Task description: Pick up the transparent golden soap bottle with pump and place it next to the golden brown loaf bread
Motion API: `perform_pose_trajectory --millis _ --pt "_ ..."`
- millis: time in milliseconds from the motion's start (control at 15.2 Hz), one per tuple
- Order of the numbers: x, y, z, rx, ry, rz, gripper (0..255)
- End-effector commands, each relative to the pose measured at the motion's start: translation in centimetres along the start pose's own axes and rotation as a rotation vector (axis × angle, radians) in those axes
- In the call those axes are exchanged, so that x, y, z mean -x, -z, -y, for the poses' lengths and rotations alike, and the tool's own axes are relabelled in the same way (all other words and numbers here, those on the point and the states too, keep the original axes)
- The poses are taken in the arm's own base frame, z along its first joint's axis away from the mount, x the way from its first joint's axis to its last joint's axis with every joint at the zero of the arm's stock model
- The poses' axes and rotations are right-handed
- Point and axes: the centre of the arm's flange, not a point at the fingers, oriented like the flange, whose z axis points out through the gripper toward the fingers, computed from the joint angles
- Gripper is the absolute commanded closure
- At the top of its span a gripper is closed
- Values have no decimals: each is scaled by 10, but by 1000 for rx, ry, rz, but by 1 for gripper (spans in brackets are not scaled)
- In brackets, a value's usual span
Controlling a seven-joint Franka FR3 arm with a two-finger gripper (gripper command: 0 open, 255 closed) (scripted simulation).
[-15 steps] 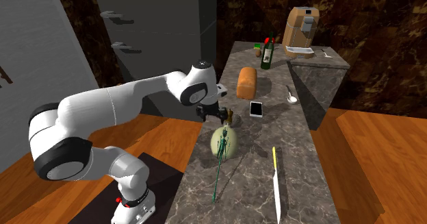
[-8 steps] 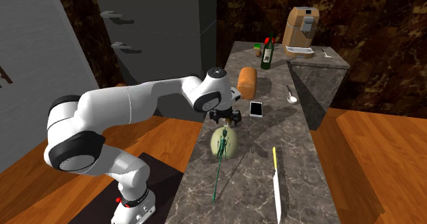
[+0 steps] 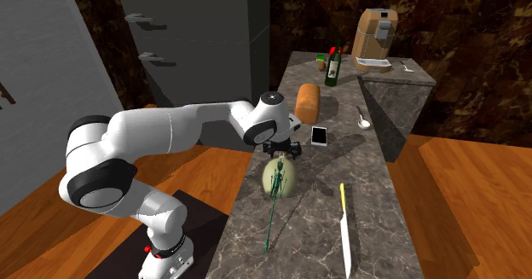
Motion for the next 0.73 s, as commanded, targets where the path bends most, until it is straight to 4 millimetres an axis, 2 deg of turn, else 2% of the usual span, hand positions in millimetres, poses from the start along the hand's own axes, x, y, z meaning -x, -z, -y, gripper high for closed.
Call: perform_pose_trajectory --millis 0,264,330,660 --pt "0 -1 0 0 0 0 0" --pt "0 0 0 0 0 0 0" --pt "0 0 0 0 0 0 255" --pt "0 0 0 0 0 0 255"
